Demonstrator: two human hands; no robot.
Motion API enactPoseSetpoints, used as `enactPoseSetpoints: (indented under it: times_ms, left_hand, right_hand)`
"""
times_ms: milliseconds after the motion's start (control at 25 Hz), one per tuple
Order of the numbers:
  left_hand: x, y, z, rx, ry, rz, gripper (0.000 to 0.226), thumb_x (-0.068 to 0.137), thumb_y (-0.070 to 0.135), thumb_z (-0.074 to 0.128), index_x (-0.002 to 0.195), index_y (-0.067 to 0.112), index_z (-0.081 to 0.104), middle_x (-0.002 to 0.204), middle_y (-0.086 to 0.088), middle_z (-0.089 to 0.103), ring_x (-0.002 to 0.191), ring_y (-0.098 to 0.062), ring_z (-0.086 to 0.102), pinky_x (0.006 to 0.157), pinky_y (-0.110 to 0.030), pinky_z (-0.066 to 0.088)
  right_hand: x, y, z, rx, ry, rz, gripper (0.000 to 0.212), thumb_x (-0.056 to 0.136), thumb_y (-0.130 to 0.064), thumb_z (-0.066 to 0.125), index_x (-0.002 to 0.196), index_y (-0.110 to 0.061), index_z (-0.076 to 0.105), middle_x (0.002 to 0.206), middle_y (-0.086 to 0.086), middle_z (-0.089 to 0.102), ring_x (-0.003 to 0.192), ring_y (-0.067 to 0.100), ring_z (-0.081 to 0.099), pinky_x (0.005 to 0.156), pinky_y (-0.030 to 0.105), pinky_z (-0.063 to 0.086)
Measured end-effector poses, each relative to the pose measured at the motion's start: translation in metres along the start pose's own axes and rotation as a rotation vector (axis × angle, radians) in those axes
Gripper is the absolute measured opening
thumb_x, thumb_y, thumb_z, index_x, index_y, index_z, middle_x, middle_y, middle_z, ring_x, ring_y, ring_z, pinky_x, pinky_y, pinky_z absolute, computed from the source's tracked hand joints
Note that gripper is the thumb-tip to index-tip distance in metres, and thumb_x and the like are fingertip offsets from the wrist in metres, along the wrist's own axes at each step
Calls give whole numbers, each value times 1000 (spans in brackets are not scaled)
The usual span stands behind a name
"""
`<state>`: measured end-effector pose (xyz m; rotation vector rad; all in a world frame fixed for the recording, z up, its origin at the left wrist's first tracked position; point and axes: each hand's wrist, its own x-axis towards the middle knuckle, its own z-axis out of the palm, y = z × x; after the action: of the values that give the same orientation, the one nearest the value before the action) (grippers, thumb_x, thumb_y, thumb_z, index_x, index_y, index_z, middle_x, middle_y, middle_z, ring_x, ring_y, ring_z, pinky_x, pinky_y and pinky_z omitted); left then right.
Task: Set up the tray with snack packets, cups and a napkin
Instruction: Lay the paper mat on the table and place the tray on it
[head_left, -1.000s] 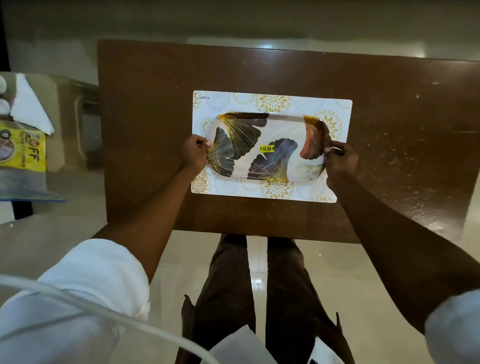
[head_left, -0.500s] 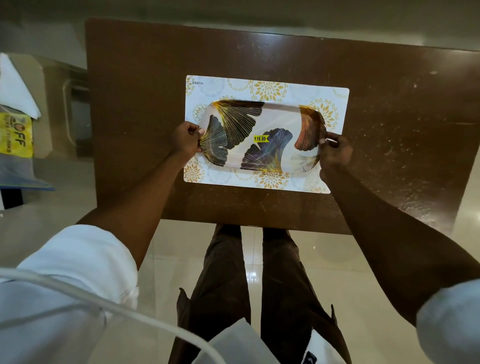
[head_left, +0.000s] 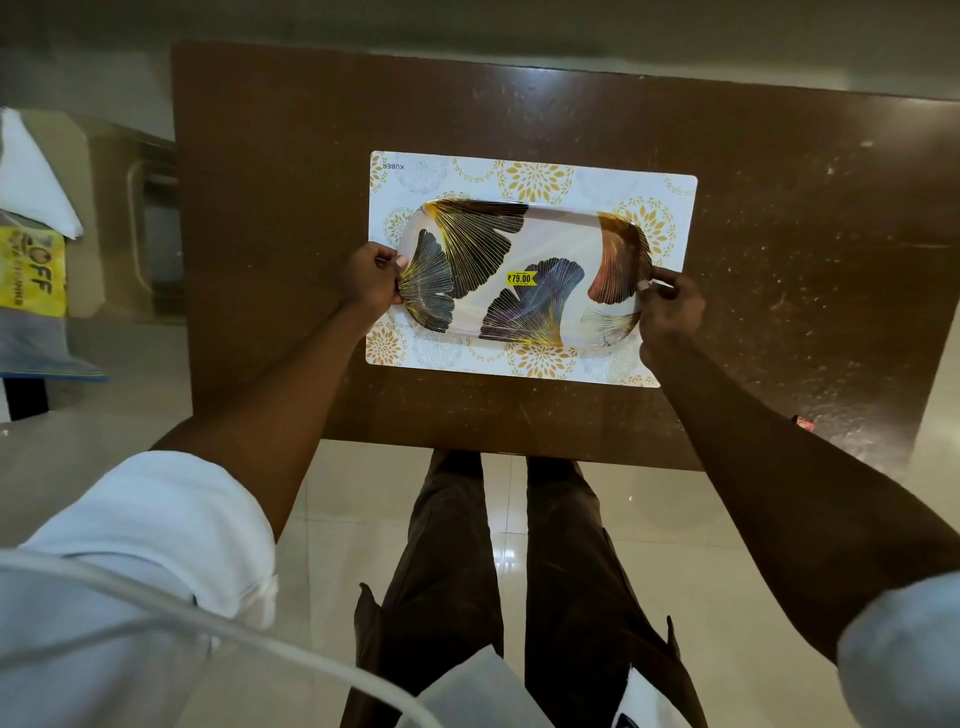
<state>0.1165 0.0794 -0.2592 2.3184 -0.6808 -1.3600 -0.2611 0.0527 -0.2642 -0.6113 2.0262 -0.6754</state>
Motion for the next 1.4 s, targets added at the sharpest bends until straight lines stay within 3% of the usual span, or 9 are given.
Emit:
enactPoseSetpoints:
  times_ms: [160, 400, 680, 800, 880, 1000, 1200, 1320, 1400]
  left_hand:
    - [0, 0, 2, -5, 18, -14, 29, 103, 13, 62, 123, -6, 60, 107, -15, 60, 93, -31, 64, 82, -50, 62]
    - [-1, 0, 0, 2, -10, -18, 28, 103, 13, 61, 124, -6, 60, 106, -15, 60, 93, -32, 65, 77, -48, 63]
    - [-5, 5, -4, 14, -37, -25, 29, 104, 13, 59, 126, -6, 57, 107, -16, 60, 94, -32, 64, 70, -39, 61]
    - [-13, 12, -2, -32, -16, -61, 11, 104, 13, 60, 107, 2, 60, 93, -13, 64, 83, -27, 62, 70, -39, 58]
    - [-25, 10, 0, 40, 76, -78, 17, 104, 19, 61, 103, 3, 60, 106, -17, 70, 92, -30, 65, 84, -43, 56]
    - [-51, 9, 6, 225, 167, -68, 44, 106, 34, 55, 127, -5, 58, 136, -24, 59, 129, -36, 56, 110, -44, 43]
    - [-97, 53, 22, 163, 108, 43, 42, 106, 31, 53, 132, -1, 58, 140, -21, 56, 136, -36, 49, 113, -38, 36]
    - [-136, 69, 3, 147, 95, 86, 41, 107, 30, 52, 134, -1, 56, 140, -20, 57, 136, -34, 48, 112, -36, 33]
    - [-151, 106, -31, 128, 129, 157, 42, 107, 30, 51, 135, -1, 56, 140, -20, 58, 136, -35, 50, 116, -39, 34]
  right_hand:
    - [2, 1, 0, -2, 0, 11, 29, 95, -11, 70, 124, -10, 71, 116, 13, 74, 106, 27, 72, 87, 37, 64]
    - [3, 3, -2, 9, -18, 12, 29, 95, -12, 71, 124, -12, 71, 112, 5, 74, 100, 18, 71, 80, 29, 63]
    - [-2, -1, 1, -19, -21, 28, 29, 95, -13, 72, 123, -13, 72, 115, 9, 75, 106, 24, 72, 87, 37, 64]
    - [-3, -5, -10, -27, -5, 58, 34, 95, -18, 73, 129, -14, 69, 119, 9, 73, 110, 24, 70, 88, 33, 62]
    - [-9, -2, -21, -83, 11, 36, 39, 96, -21, 74, 133, -12, 66, 123, 11, 71, 114, 25, 68, 89, 30, 57]
    - [-22, 1, -31, -148, 3, 30, 43, 96, -25, 73, 135, -8, 65, 125, 14, 69, 117, 29, 67, 89, 32, 53]
    - [-54, -37, -40, -373, -131, -224, 42, 97, -28, 72, 131, -4, 67, 121, 21, 70, 112, 35, 68, 83, 27, 45]
    - [-86, -75, -44, -595, -318, -444, 47, 99, -29, 69, 139, -5, 62, 135, 21, 62, 125, 37, 59, 103, 42, 48]
    - [-101, -137, -35, -669, -411, -579, 53, 100, -35, 66, 146, -11, 57, 144, 16, 55, 133, 33, 53, 111, 42, 44]
